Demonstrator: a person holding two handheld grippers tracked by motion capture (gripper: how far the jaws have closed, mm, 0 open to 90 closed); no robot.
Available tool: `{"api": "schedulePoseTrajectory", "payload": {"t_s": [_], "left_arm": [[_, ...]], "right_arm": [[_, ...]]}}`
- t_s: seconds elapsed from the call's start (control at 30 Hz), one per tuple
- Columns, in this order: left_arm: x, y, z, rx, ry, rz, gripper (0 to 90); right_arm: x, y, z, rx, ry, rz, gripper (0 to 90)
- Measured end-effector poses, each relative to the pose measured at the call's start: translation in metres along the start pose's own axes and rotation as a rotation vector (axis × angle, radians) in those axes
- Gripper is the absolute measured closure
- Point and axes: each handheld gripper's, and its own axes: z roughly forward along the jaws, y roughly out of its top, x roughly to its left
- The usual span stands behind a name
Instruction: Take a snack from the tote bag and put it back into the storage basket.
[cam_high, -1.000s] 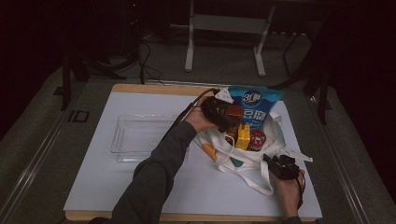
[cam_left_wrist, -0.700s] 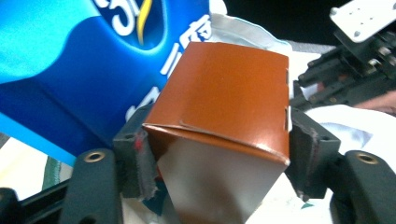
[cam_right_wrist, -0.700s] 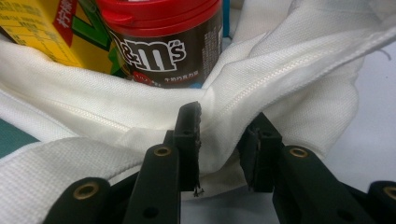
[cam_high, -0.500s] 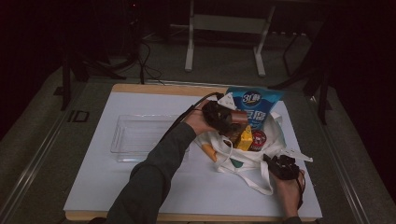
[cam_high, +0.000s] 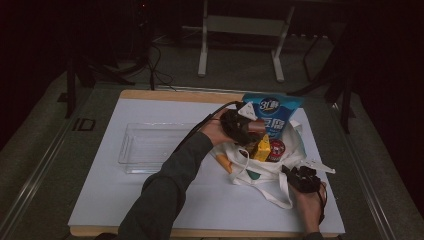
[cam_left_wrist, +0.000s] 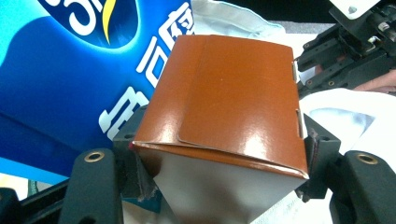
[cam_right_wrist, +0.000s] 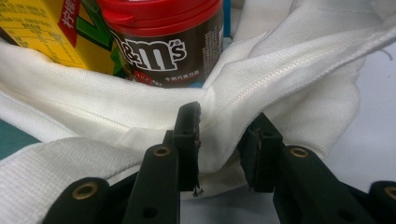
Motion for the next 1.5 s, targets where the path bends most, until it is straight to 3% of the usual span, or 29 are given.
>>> {"api": "schedulePoseTrajectory", "payload": {"t_s": [0.1,0.33,0.6,1.17,1.5], "left_arm": [[-0.001,-0.002,0.0,-0.006,0.003,-0.004,36.3],[-0.001,-0.017,0.003,-0.145,0.008,-0.088,35.7],[-0.001,-0.026,0.008,-0.215,-0.01,-0.141,34.9],[-0.009,-0.025,0.007,-0.253,0.044,-0.134,42.2],[-0.01,-0.019,-0.017,-0.257,0.098,-0.122,43.1]], "right_arm": [[0.0,0.0,0.0,0.0,0.002,0.0,69.5],[0.0,0.0,0.0,-0.001,0.002,-0.001,69.3],[-0.001,0.0,0.0,-0.002,0.006,0.002,69.1],[-0.001,0.0,0.0,-0.003,0.01,0.01,68.7],[-0.001,-0.001,0.0,-0.007,0.014,0.006,68.1]]}}
